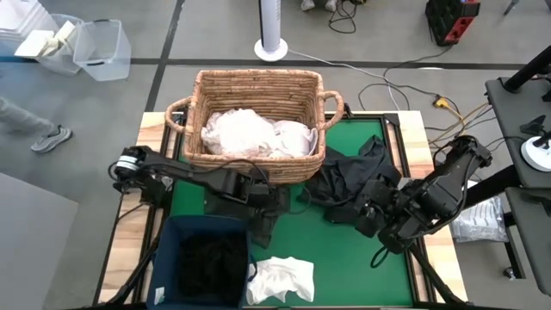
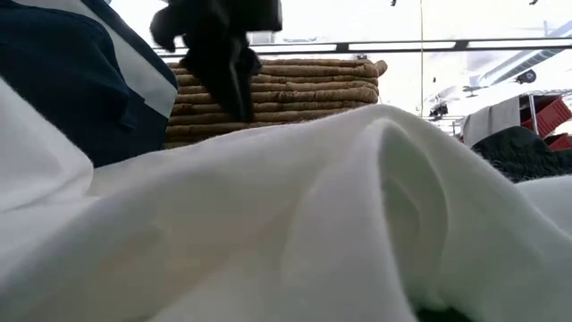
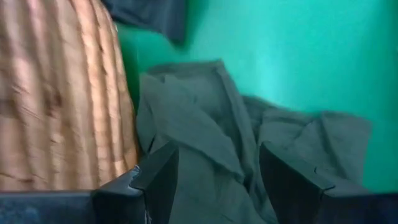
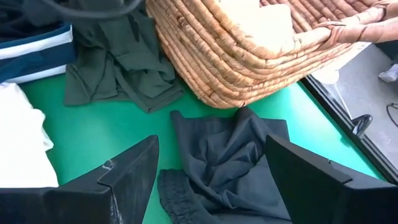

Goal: Sort clothes
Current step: Put the green shirt into the laundry bin

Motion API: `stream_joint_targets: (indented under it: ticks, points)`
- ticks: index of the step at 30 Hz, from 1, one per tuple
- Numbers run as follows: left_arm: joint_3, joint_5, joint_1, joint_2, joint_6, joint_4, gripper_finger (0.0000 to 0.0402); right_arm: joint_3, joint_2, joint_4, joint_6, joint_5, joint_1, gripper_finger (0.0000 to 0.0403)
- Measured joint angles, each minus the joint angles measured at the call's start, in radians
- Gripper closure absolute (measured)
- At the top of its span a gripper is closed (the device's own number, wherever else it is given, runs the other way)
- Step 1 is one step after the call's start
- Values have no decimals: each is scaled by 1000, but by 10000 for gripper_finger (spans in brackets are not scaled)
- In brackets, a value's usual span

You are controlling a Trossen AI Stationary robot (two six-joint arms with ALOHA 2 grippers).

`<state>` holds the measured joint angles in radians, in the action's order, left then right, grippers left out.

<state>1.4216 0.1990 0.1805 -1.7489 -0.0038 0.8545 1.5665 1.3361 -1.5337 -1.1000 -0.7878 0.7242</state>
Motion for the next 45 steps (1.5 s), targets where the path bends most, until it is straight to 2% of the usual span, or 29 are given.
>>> stream_joint_targets:
  ticks: [5, 8, 22, 30, 38, 45]
  points:
    - [-79, 1, -4, -8, 3, -55, 201, -3, 4, 2, -1, 0, 0, 119]
    - [-110, 59, -4, -4, -5, -100, 201, -4, 6, 3, -10, 0, 0, 123]
    - [-158, 132, -11, -11, -21, -200, 201, -19, 6, 5, -28, -1, 0, 117]
    - [-145, 126, -11, -15, -43, -186, 201, -19, 6, 5, -27, -1, 0, 127]
    - [-130, 116, -11, -12, -39, -162, 201, -19, 6, 5, -27, -1, 0, 120]
    - [-131, 71, -13, 20, -60, -154, 201, -19, 6, 5, -27, 0, 0, 128]
